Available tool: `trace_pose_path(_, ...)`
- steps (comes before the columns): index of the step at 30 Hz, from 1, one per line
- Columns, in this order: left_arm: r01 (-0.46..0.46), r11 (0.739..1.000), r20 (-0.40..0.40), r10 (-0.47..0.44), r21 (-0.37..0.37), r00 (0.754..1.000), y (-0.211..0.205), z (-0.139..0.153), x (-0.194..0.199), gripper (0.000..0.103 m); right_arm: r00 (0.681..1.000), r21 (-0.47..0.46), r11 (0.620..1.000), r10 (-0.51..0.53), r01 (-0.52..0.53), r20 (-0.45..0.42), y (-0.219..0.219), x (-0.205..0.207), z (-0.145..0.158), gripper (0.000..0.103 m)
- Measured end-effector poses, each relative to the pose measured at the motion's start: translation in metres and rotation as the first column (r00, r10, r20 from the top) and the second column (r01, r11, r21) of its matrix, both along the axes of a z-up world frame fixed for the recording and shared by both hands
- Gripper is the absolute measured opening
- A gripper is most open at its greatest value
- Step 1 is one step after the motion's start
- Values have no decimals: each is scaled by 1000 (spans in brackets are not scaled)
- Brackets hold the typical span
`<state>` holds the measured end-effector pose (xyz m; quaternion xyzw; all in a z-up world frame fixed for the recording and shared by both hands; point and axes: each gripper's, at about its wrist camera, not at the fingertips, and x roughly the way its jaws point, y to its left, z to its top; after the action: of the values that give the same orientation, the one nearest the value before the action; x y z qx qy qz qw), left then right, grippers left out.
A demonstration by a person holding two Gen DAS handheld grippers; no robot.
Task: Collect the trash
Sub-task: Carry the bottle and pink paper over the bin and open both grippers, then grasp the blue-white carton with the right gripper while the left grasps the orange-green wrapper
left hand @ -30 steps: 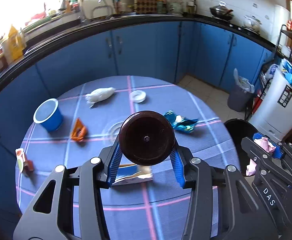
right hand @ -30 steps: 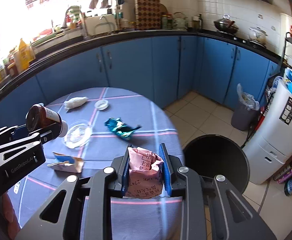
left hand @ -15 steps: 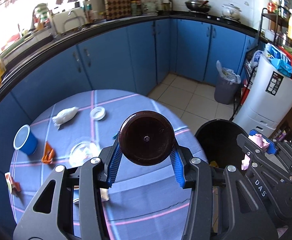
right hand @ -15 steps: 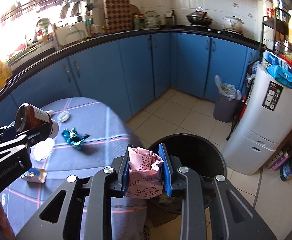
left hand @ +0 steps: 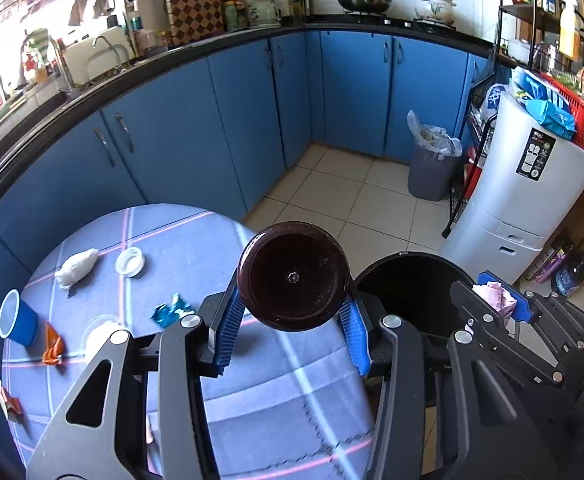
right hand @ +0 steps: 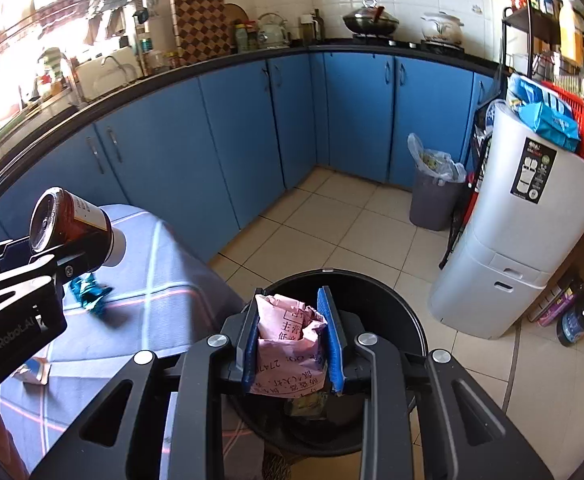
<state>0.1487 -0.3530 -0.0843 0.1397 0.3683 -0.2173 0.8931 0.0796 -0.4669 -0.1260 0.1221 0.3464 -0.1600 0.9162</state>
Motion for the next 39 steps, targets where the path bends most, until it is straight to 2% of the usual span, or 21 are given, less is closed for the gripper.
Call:
trace_pose_path(3, 9, 1000, -7, -9, 5, 1000, -13, -4, 8, 46, 1000, 3, 1000, -18, 18, -7, -12, 7, -6, 26)
trace_pose_path(4, 12, 1000, -9, -12, 6, 1000, -16, -6, 10, 46, 1000, 7, 1000, -22, 22, -8, -16, 9, -8, 30)
trace_pose_path(8, 22, 1000, -16, -22, 9, 1000, -29, -11, 16, 46, 1000, 6, 1000, -29, 29, -8, -23, 14, -12, 33)
trace_pose_path(9, 23, 1000, -19, -23, 10, 1000, -32, -12, 17, 46, 999, -17, 999, -33, 33, -7, -23, 15, -13, 40)
trace_pose_path(10, 27, 1000, -23, -27, 10, 999, -35, -13, 19, 46, 999, -33, 999, -40, 40, -8, -24, 15, -13, 55)
trace_pose_path(11, 30, 999, -25, -30, 10, 999, -38, -14, 20, 46, 999, -50, 997, -53, 53, -7, -25, 16, -14, 66)
trace_pose_path(15, 44, 999, -24, -44, 14, 999, -48, -15, 20, 46, 996, -46, 995, -85, 85, 8, -32, 12, -17, 79)
trace_pose_path(24, 92, 996, -31, -91, 14, 995, -68, -10, 15, 47, 994, 1, 994, -113, 113, -10, -45, 4, -27, 80)
trace_pose_path(26, 93, 995, -15, -93, 21, 996, -71, -8, 12, 51, 993, 14, 993, -115, 115, -5, -47, 1, -27, 80)
trace_pose_path(28, 93, 995, 9, -93, 22, 996, -72, -4, 9, 66, 994, 24, 994, -111, 111, -2, -47, -2, -25, 80)
trace_pose_path(31, 95, 995, 47, -95, 14, 994, -71, 4, 3, 80, 995, 25, 994, -104, 104, -6, -42, -3, -25, 80)
trace_pose_path(34, 94, 995, 73, -95, 13, 993, -68, 10, -1, 88, 996, 17, 996, -90, 90, -8, -34, -6, -22, 80)
trace_pose_path(39, 81, 997, 80, -82, 8, 993, -55, 13, -4, 89, 998, 8, 998, -61, 61, -7, -18, -7, -16, 80)
